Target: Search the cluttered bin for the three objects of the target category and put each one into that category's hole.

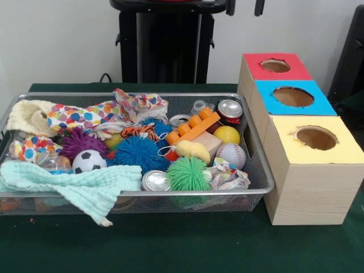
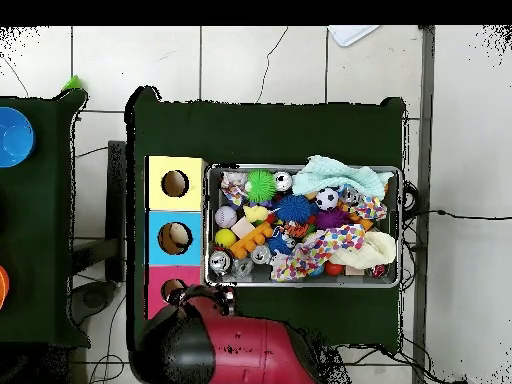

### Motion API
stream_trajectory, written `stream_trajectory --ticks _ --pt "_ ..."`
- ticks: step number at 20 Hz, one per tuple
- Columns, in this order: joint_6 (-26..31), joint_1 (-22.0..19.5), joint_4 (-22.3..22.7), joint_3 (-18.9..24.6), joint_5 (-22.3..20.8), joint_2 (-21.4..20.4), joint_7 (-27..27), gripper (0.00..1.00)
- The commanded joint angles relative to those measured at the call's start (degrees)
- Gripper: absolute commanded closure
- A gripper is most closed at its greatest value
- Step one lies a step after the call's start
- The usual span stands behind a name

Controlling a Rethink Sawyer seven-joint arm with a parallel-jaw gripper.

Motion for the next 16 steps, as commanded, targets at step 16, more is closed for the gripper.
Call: stream_trajectory --ticks 16 --pt "-6.5 -9.5 -5.7 4.6 -2.5 7.0 2.2 0.00"
